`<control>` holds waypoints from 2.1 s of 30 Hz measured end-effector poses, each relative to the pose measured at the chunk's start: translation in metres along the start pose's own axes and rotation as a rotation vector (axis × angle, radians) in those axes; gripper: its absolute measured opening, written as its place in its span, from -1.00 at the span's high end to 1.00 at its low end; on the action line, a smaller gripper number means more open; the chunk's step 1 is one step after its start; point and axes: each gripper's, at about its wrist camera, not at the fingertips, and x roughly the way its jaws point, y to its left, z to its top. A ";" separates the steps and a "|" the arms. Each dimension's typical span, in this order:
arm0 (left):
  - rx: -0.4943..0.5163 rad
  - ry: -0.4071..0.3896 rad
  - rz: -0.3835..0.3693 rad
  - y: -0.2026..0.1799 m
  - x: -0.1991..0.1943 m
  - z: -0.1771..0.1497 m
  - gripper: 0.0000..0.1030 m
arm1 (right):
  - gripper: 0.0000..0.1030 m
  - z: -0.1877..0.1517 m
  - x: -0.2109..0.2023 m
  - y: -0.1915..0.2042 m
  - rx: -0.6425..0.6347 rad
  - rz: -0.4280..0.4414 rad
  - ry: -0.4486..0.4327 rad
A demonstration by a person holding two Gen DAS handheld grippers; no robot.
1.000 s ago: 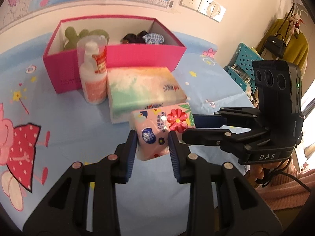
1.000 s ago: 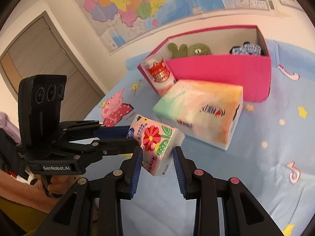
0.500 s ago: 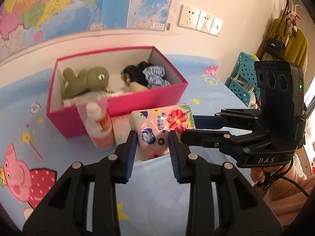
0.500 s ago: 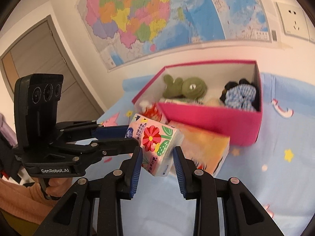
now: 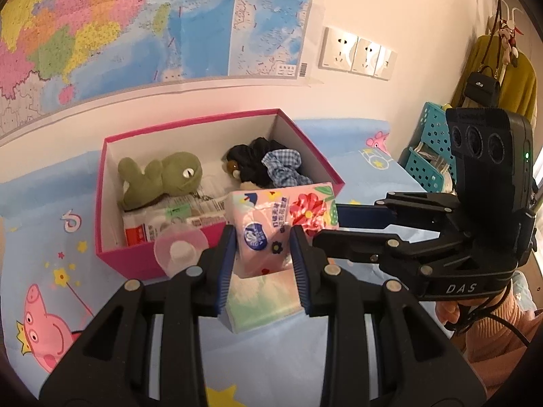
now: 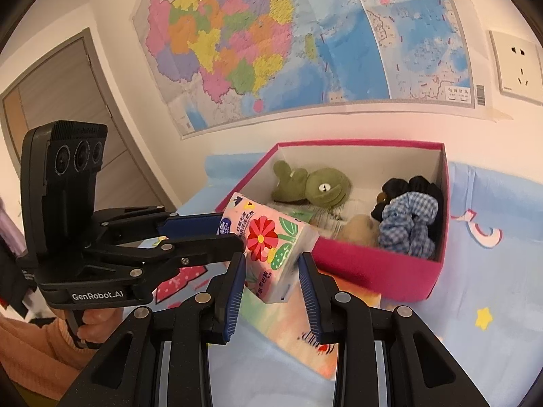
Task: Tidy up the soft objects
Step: 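Lift the pink flower tissue pack and carry it over the pink box, then lower the pink tissue pack into the box and open the right gripper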
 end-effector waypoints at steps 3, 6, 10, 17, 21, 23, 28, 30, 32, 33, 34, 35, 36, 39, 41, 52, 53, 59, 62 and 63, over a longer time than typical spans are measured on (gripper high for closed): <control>-0.002 -0.001 0.004 0.003 0.003 0.004 0.35 | 0.37 0.005 0.004 -0.003 0.000 -0.001 -0.002; -0.008 0.002 0.007 0.007 0.008 0.009 0.35 | 0.37 0.010 0.009 -0.007 0.007 0.000 -0.002; -0.011 0.002 0.015 0.010 0.013 0.015 0.35 | 0.37 0.016 0.014 -0.010 0.011 -0.001 -0.003; -0.017 0.012 0.024 0.016 0.023 0.023 0.35 | 0.37 0.023 0.023 -0.017 0.012 -0.008 0.001; -0.026 0.022 0.020 0.020 0.030 0.025 0.35 | 0.37 0.026 0.027 -0.021 0.014 -0.013 0.004; -0.032 0.029 0.019 0.022 0.034 0.026 0.35 | 0.37 0.028 0.028 -0.023 0.015 -0.013 0.004; -0.042 0.044 0.021 0.026 0.041 0.028 0.35 | 0.37 0.031 0.033 -0.026 0.019 -0.014 0.008; -0.046 0.047 0.021 0.027 0.042 0.028 0.35 | 0.37 0.032 0.035 -0.026 0.019 -0.016 0.011; -0.050 0.051 0.021 0.028 0.044 0.029 0.35 | 0.37 0.033 0.036 -0.027 0.022 -0.015 0.012; -0.051 0.052 0.022 0.028 0.044 0.029 0.35 | 0.37 0.033 0.037 -0.027 0.025 -0.015 0.012; -0.052 0.053 0.022 0.029 0.044 0.029 0.35 | 0.37 0.034 0.037 -0.028 0.026 -0.014 0.013; -0.051 0.055 0.024 0.029 0.045 0.030 0.35 | 0.37 0.034 0.038 -0.028 0.026 -0.014 0.014; -0.051 0.057 0.026 0.030 0.046 0.031 0.35 | 0.37 0.035 0.039 -0.029 0.028 -0.015 0.015; -0.053 0.066 0.028 0.031 0.050 0.032 0.35 | 0.34 0.035 0.041 -0.030 0.034 -0.014 0.019; -0.056 0.072 0.030 0.032 0.053 0.033 0.35 | 0.35 0.037 0.042 -0.031 0.037 -0.015 0.024; -0.065 0.099 0.037 0.036 0.065 0.036 0.35 | 0.35 0.039 0.057 -0.043 0.069 -0.012 0.041; -0.067 0.102 0.037 0.037 0.066 0.036 0.35 | 0.35 0.039 0.058 -0.043 0.071 -0.013 0.043; -0.078 0.113 0.040 0.039 0.072 0.037 0.35 | 0.35 0.041 0.065 -0.047 0.085 -0.010 0.054; -0.082 0.116 0.044 0.041 0.073 0.037 0.34 | 0.35 0.041 0.066 -0.047 0.086 -0.012 0.057; -0.084 0.117 0.044 0.041 0.074 0.038 0.35 | 0.35 0.041 0.067 -0.047 0.088 -0.012 0.058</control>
